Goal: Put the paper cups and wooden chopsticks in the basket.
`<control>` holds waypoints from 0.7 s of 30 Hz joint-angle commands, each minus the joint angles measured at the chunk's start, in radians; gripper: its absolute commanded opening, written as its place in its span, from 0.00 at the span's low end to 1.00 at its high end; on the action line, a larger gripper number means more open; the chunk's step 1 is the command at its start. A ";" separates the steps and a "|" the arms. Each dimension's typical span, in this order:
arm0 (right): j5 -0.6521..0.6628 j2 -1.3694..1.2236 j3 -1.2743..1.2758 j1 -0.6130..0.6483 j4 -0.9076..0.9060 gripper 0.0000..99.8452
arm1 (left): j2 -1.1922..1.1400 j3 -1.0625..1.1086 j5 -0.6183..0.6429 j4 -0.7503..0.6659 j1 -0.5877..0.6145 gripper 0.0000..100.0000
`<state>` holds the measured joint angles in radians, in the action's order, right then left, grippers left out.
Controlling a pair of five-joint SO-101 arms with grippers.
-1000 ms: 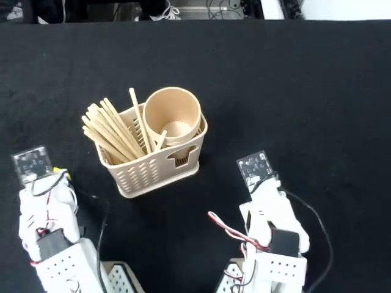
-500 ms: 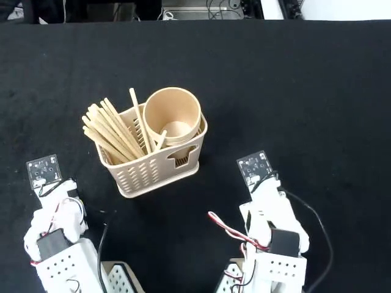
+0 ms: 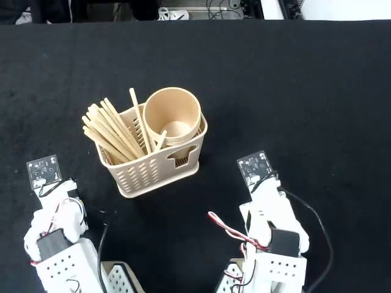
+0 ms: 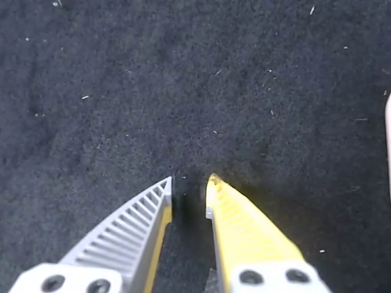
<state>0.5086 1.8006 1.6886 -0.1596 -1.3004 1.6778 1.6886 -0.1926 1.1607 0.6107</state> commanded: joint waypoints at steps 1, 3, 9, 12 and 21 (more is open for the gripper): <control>0.003 0.071 -0.004 0.011 -0.005 0.01 | 0.003 0.004 -0.011 0.002 0.008 0.10; 0.003 0.071 -0.004 0.011 -0.005 0.01 | 0.003 0.004 -0.011 0.002 0.008 0.10; 0.003 0.071 -0.004 0.011 -0.005 0.01 | 0.092 0.013 -0.008 0.009 0.001 0.10; 0.003 0.071 -0.004 0.011 -0.005 0.01 | 0.155 0.008 -0.008 0.009 0.001 0.10; 0.003 0.071 -0.004 0.011 -0.005 0.01 | 0.149 0.008 -0.006 0.009 -0.348 0.10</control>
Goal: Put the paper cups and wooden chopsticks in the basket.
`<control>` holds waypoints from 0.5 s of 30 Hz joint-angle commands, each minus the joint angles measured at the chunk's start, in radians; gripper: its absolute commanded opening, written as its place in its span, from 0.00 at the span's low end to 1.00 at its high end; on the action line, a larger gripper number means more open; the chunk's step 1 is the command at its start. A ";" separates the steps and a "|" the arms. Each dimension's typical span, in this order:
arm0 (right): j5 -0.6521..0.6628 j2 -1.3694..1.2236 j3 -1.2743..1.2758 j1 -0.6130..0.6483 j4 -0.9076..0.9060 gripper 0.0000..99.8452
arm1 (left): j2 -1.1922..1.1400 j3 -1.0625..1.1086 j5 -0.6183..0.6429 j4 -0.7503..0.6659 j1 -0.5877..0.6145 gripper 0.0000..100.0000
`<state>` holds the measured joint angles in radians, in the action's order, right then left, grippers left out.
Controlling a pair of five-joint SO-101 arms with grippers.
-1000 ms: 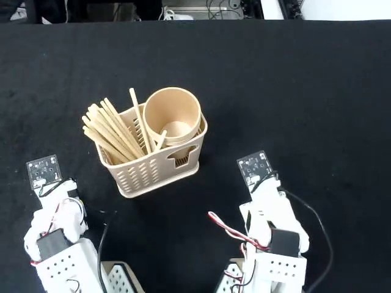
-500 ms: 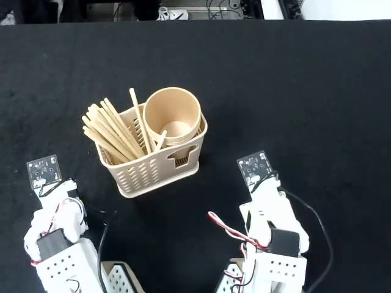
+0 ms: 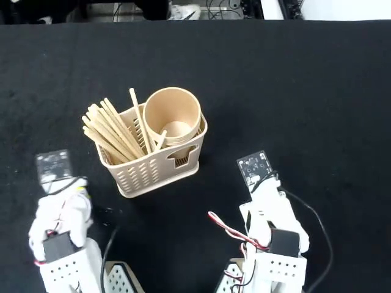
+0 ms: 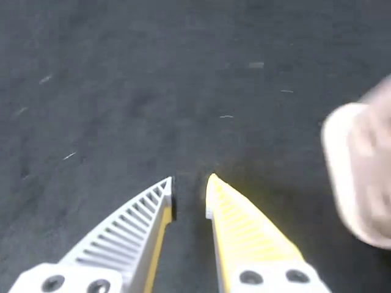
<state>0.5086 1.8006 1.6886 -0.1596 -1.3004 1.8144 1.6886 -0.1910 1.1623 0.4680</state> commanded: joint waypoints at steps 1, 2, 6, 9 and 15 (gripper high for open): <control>0.003 0.071 -0.004 0.011 -0.005 0.01 | 0.011 0.008 -0.008 0.008 -0.271 0.10; 0.003 0.071 -0.004 0.011 -0.005 0.01 | 0.009 0.008 -0.008 0.008 -0.329 0.10; 0.003 0.071 -0.004 0.011 -0.005 0.01 | 0.008 0.008 -0.008 0.008 -0.509 0.10; 0.003 0.071 -0.004 0.011 -0.005 0.01 | 0.008 0.008 -0.008 0.008 -0.593 0.10; 0.003 0.071 -0.004 0.011 -0.005 0.01 | 0.008 0.008 -0.008 0.008 -0.654 0.10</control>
